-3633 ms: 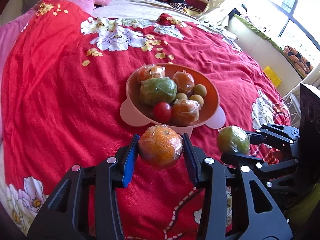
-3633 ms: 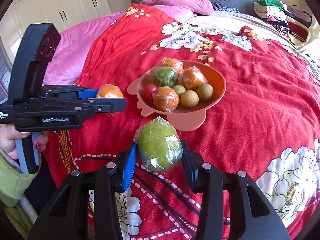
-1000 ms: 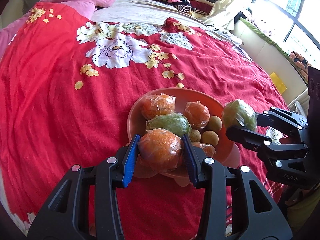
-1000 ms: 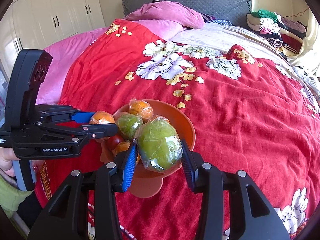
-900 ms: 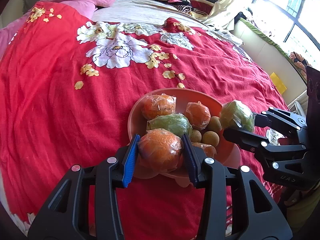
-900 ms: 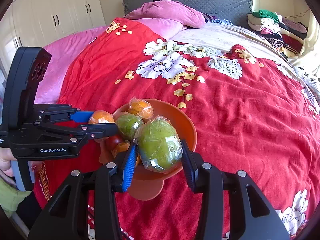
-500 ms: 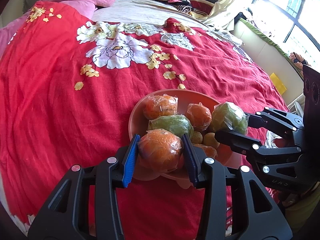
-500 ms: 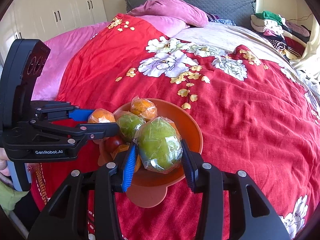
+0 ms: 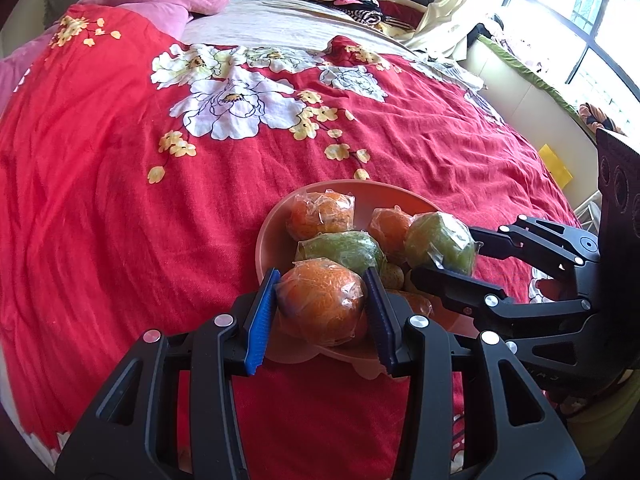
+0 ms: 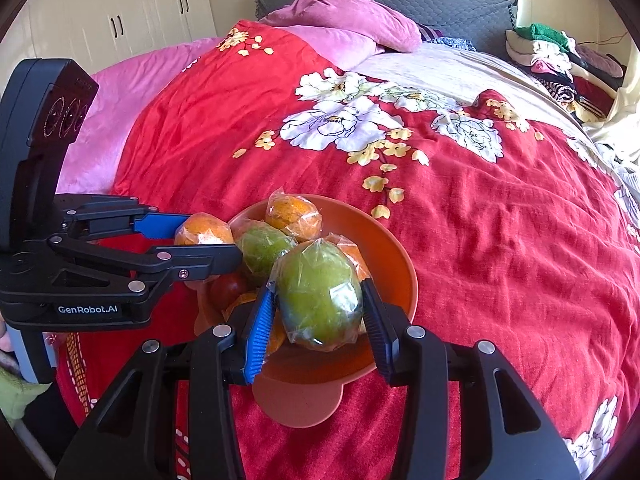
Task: Organize fruits
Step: 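Carry both wrapped fruits over the pink plate and lower them in, then open both tools to release the fruits onto the plate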
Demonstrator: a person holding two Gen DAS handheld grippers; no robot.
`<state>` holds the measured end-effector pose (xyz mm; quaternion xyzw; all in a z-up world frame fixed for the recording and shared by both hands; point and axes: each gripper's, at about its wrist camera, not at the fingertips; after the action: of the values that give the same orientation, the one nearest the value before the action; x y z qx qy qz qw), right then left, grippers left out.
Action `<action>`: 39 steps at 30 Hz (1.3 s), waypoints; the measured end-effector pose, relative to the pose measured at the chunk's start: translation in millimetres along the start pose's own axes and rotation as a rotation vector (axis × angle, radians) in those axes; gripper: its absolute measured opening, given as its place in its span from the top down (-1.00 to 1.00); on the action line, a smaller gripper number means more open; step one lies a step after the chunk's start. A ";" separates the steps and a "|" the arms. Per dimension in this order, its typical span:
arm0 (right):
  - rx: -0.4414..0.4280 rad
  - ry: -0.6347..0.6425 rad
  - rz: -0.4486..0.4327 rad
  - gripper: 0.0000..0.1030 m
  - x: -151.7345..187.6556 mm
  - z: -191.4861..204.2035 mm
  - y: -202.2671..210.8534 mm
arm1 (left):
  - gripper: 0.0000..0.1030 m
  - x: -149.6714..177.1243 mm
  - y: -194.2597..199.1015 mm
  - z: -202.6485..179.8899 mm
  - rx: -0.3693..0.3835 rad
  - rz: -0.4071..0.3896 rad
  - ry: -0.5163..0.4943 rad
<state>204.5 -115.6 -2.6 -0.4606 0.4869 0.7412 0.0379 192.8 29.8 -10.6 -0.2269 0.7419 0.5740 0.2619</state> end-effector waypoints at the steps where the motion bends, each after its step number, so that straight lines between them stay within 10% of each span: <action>1: 0.001 -0.002 -0.001 0.17 -0.1 0.0 0.0 | 0.32 -0.2 -0.4 0.3 0.000 0.000 0.000; 39: 0.017 -0.063 -0.044 -0.51 7.7 -4.6 34.7 | 0.17 -5.4 10.9 -5.0 -0.002 -0.036 0.003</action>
<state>185.5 -140.3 15.3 -0.4473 0.4818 0.7500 0.0734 189.3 27.8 1.9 -0.2412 0.7376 0.5697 0.2706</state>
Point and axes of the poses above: each gripper's, at about its wrist camera, not at the fingertips, and y roughly against the way its jaws point, z to its left, x to its underside, and after that the axes turned 6 degrees about -z, right-handed
